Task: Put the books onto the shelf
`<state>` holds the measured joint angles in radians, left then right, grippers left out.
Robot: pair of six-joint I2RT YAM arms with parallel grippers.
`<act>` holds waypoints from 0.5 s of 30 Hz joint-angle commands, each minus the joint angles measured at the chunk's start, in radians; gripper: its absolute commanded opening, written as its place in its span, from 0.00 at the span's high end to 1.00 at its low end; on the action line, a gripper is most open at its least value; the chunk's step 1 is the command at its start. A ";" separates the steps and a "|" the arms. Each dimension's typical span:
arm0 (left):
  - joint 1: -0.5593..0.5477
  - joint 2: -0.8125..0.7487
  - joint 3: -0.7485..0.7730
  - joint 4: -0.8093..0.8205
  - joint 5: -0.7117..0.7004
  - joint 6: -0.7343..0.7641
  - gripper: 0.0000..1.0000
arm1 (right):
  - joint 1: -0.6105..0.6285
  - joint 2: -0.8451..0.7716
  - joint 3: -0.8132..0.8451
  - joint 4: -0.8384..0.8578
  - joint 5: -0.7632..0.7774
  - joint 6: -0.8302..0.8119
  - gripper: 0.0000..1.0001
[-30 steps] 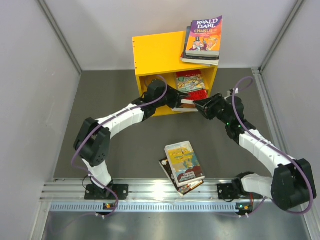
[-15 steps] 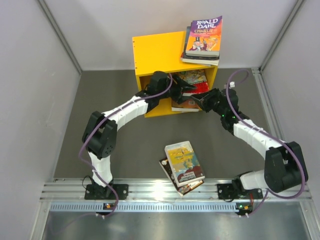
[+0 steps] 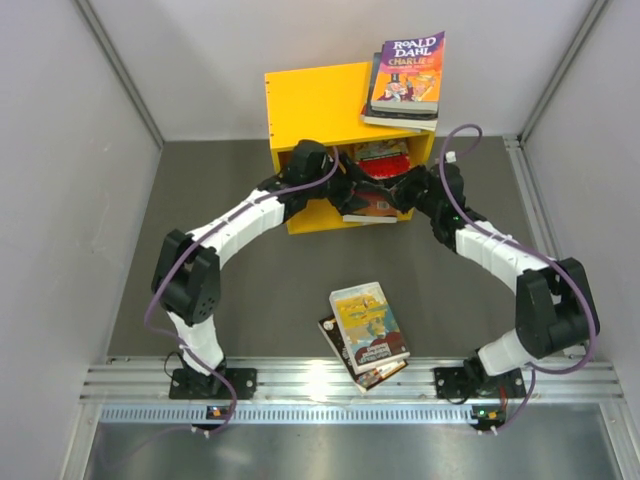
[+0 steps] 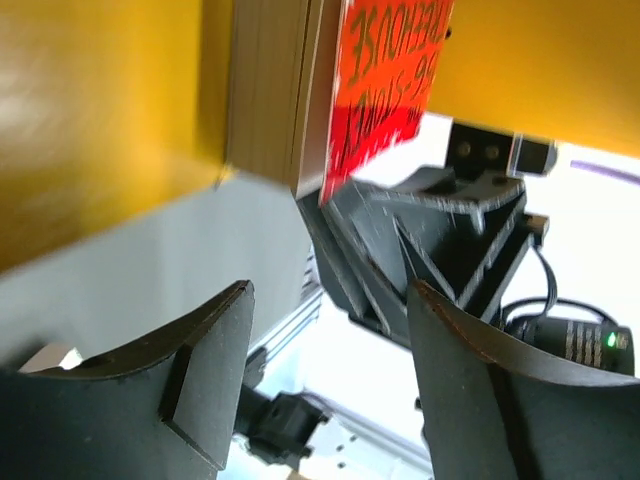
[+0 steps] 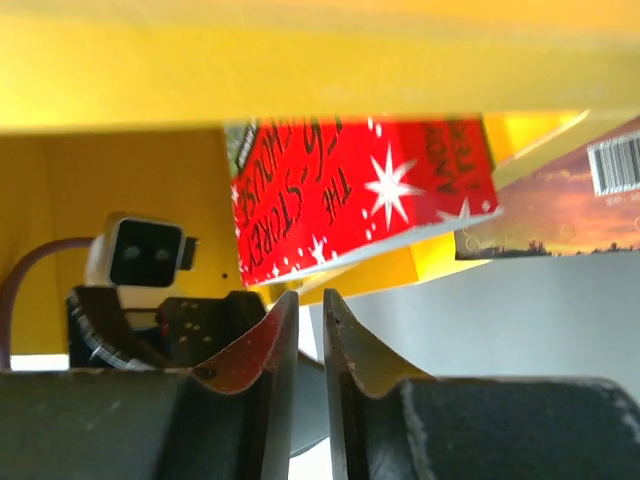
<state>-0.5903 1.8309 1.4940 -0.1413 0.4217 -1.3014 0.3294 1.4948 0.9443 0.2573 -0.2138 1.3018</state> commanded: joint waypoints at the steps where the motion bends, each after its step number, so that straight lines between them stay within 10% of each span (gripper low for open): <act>1: -0.016 -0.134 -0.047 -0.168 0.075 0.160 0.34 | -0.015 0.012 0.085 0.082 0.088 0.021 0.84; 11: -0.009 -0.308 -0.167 -0.411 -0.055 0.370 0.35 | -0.016 -0.089 0.071 -0.024 0.065 -0.086 0.76; 15: -0.008 -0.384 -0.222 -0.532 -0.144 0.505 0.35 | -0.016 -0.226 0.003 -0.150 0.047 -0.180 0.29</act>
<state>-0.6037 1.5341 1.3010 -0.5541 0.3744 -0.9535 0.3176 1.4109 0.9802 0.1696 -0.1627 1.2274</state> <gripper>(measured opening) 0.653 0.641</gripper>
